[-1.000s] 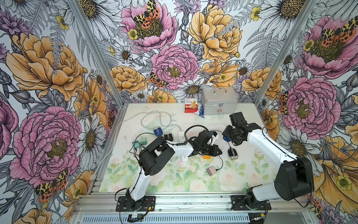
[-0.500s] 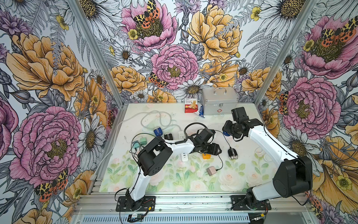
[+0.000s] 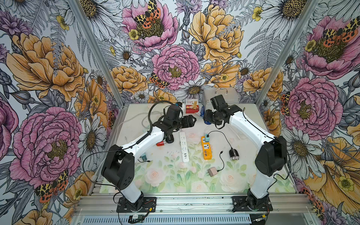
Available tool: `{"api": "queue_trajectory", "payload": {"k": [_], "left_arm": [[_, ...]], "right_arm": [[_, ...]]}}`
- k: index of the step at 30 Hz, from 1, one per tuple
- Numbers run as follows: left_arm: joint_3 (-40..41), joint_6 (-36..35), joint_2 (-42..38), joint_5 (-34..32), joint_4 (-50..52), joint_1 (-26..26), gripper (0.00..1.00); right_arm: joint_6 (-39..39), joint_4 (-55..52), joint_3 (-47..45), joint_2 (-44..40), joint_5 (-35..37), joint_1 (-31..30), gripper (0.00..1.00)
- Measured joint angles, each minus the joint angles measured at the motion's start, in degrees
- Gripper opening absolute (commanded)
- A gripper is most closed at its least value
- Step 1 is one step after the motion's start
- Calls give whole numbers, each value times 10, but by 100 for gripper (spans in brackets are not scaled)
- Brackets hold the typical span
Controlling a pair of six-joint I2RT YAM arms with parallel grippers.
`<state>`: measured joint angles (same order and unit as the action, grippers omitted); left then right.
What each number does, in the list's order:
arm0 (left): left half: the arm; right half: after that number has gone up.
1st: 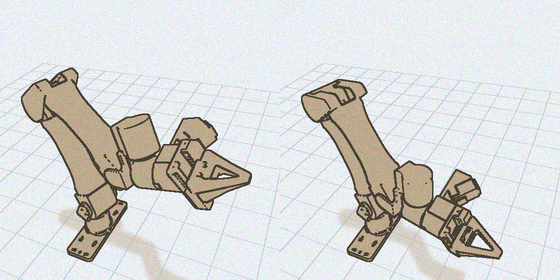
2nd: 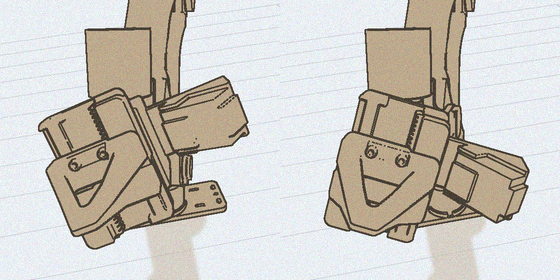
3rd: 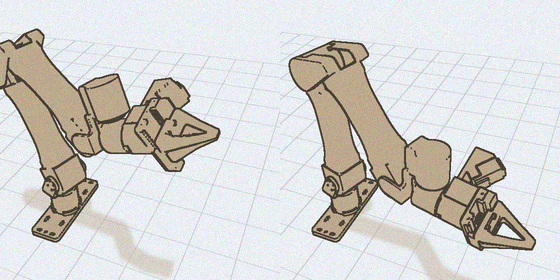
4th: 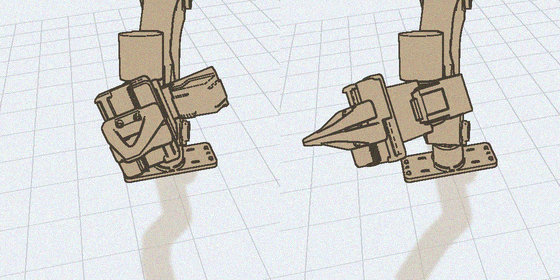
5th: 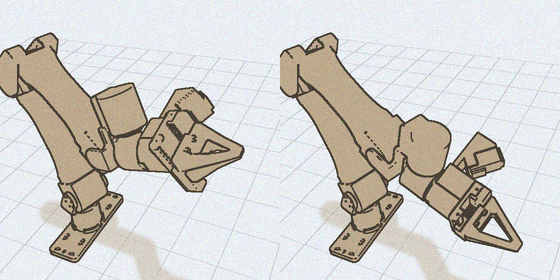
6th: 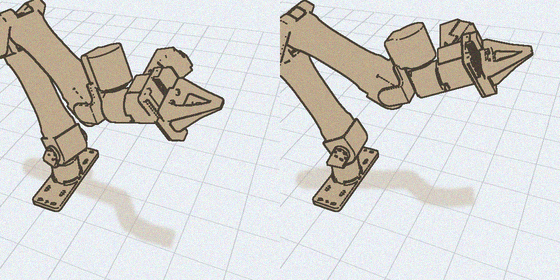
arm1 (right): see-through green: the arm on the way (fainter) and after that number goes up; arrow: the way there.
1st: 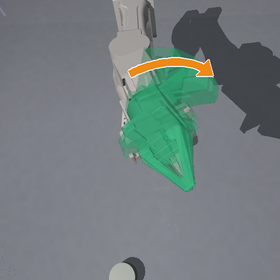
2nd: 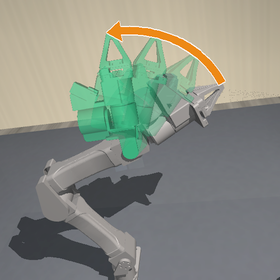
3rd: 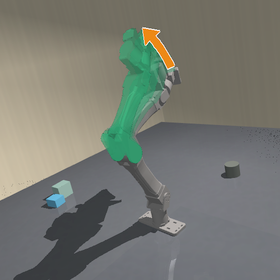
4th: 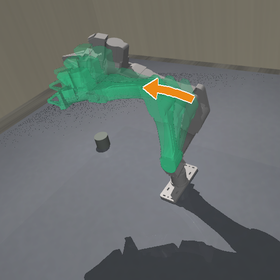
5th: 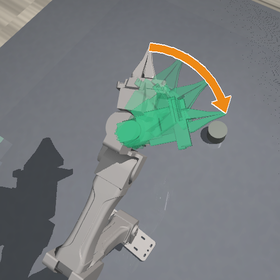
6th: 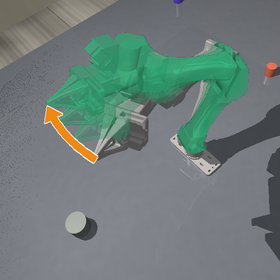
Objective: Unplug the electric shaver
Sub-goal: Place the electric shaver at the center of the board.
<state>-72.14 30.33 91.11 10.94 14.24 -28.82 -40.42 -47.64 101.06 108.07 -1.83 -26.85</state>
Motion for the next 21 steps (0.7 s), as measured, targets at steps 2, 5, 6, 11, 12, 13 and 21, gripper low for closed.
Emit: {"api": "queue_trajectory", "payload": {"k": [2,5,6,11,12,13,21], "left_arm": [[17,-6,-26,0,7,40,82],[49,-12,-50,2,15,99,82],[62,-16,-56,2,18,121,82],[107,-28,-71,2,37,191,82],[112,-29,-73,2,40,200,82],[117,-32,-75,2,41,207,82],[124,-46,-84,4,52,235,81]], "right_arm": [[3,-7,57,50,-4,-26,24],[13,-16,132,117,-10,-57,24],[19,-17,153,137,-13,-68,24],[60,-24,193,189,-28,-112,24],[71,-29,194,194,-30,-122,24],[83,-31,195,199,-30,-131,24],[176,-45,197,222,-29,-200,24]]}}
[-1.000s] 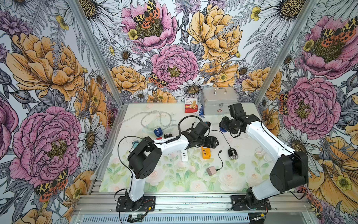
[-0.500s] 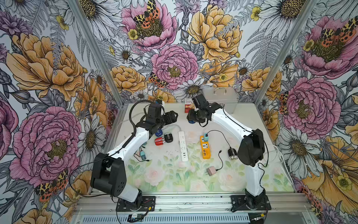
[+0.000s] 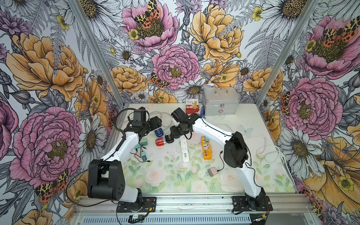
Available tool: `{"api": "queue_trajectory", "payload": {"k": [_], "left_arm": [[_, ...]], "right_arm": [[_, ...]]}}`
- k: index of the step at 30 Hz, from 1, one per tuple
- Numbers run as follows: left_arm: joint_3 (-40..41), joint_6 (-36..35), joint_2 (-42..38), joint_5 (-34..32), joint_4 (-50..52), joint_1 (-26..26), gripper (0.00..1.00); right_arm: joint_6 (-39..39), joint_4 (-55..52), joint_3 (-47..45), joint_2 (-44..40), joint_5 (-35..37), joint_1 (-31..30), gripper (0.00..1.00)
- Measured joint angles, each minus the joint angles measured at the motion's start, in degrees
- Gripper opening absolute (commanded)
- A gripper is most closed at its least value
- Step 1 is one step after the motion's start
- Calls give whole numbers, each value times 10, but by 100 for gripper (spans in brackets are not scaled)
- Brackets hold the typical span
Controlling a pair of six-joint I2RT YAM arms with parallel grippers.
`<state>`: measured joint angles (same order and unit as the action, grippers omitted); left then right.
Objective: Unplug the electric shaver
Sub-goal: Place the electric shaver at the center of the board.
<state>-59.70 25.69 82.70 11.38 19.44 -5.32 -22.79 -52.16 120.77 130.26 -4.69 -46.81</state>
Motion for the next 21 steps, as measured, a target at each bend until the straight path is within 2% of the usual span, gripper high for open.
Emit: {"api": "queue_trajectory", "payload": {"k": [9,21], "left_arm": [[0,-21,0,7,10,18,81],[0,-34,0,19,14,19,81]], "right_arm": [[62,1,-30,8,33,-59,24],[105,-8,-61,45,86,-65,25]]}}
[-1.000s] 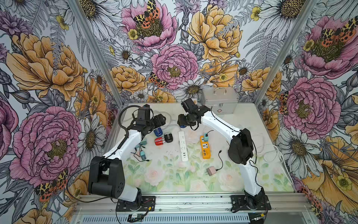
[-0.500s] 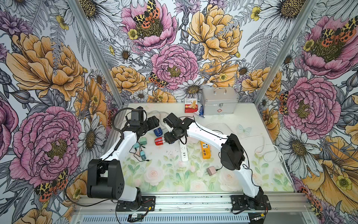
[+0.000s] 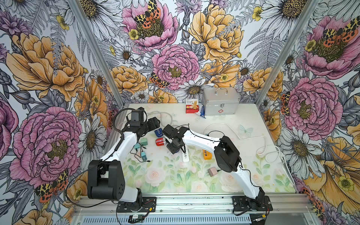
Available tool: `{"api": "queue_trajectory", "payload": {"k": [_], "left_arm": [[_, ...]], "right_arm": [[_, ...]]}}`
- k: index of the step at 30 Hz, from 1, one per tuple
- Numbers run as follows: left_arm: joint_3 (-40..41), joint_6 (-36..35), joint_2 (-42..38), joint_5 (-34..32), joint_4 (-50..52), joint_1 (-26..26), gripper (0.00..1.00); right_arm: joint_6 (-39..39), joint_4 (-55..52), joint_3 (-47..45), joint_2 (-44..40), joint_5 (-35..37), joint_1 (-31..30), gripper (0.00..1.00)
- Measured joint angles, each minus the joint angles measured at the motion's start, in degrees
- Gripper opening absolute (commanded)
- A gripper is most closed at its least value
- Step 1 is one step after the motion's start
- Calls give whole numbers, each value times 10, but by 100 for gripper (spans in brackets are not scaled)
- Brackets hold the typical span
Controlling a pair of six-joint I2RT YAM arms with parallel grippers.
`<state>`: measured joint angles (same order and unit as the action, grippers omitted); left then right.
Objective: Unplug the electric shaver
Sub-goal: Place the electric shaver at the center of the board.
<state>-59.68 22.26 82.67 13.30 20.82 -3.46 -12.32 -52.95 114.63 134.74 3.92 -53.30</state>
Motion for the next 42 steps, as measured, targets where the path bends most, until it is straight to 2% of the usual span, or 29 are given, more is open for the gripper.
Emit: {"api": "queue_trajectory", "payload": {"k": [4,9,15,20,26,30,33,36,42], "left_arm": [[0,-3,0,0,0,0,81],[0,-8,0,0,4,0,81],[0,-15,-6,1,14,0,81],[1,-22,-32,-1,21,-10,82],[-3,-32,-67,-23,29,-57,82],[-16,-32,-90,-55,28,-79,81],[-25,-38,-113,-73,31,-115,81],[-28,-49,-134,-84,21,-172,81],[-25,-84,-146,-62,46,-276,80]], "right_arm": [[4,0,5,17,17,0,27],[12,0,23,29,38,0,35],[15,-1,30,32,51,0,58],[18,-1,30,31,56,0,68],[27,-15,30,-9,53,0,80],[29,-30,23,-59,51,0,81],[27,-32,-5,-111,56,3,80],[13,-41,-63,-176,68,20,79],[-17,-14,-201,-300,107,103,79]]}}
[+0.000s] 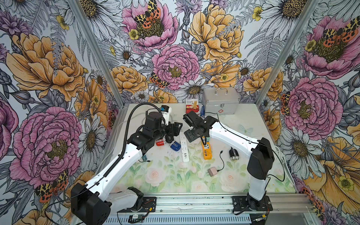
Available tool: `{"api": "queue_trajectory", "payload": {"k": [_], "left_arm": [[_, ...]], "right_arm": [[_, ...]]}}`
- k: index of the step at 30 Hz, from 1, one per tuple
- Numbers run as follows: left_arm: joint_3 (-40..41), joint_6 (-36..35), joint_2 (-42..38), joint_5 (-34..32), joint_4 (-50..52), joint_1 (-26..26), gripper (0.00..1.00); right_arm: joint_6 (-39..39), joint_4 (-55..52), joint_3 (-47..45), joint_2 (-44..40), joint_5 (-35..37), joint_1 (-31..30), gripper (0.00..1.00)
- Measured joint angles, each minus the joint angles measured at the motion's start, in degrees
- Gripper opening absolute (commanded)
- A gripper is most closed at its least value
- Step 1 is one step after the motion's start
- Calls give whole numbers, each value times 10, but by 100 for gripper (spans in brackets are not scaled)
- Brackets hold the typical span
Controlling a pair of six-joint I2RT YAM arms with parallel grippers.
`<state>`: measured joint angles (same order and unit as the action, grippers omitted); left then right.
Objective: Unplug the electric shaver
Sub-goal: Place the electric shaver at the center of the board, then pick up the plug from the center of the board.
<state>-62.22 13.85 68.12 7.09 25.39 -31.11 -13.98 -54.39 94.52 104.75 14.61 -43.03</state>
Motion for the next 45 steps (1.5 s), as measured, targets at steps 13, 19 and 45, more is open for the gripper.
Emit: {"api": "queue_trajectory", "payload": {"k": [13,19,45], "left_arm": [[-33,-43,163,-1,12,-184,77],[-78,-59,260,-2,14,-250,78],[-166,-115,463,-16,77,-355,78]], "right_arm": [[-25,-2,-217,-195,84,125,79],[-25,-19,-248,-282,94,235,79],[-25,-51,-303,-352,50,349,80]]}}
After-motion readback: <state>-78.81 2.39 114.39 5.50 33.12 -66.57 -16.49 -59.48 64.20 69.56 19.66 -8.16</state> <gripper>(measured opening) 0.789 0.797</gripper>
